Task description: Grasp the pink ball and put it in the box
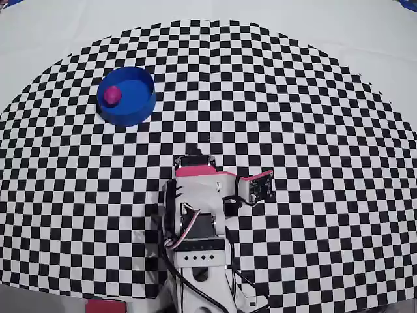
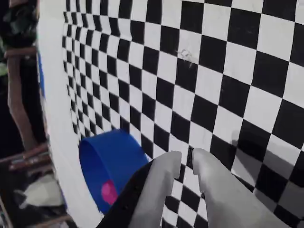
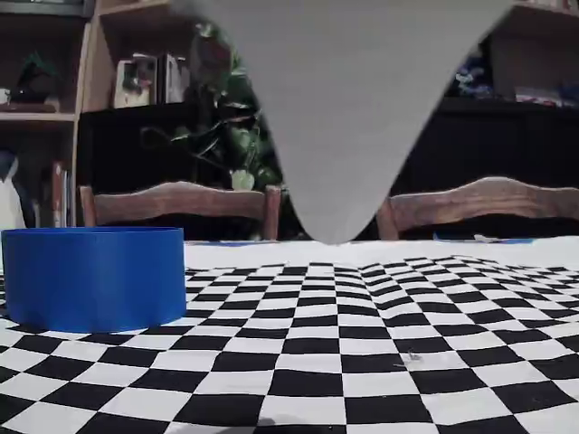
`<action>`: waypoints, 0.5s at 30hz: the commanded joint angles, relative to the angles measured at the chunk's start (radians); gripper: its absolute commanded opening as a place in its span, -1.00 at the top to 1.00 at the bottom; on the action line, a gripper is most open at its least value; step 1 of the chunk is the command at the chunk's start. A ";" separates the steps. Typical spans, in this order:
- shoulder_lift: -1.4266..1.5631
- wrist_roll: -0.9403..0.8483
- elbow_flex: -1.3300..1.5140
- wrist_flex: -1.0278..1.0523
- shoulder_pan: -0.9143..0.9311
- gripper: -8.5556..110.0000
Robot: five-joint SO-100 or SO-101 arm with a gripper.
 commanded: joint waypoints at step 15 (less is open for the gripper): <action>0.037 -0.005 0.008 0.044 -0.012 0.85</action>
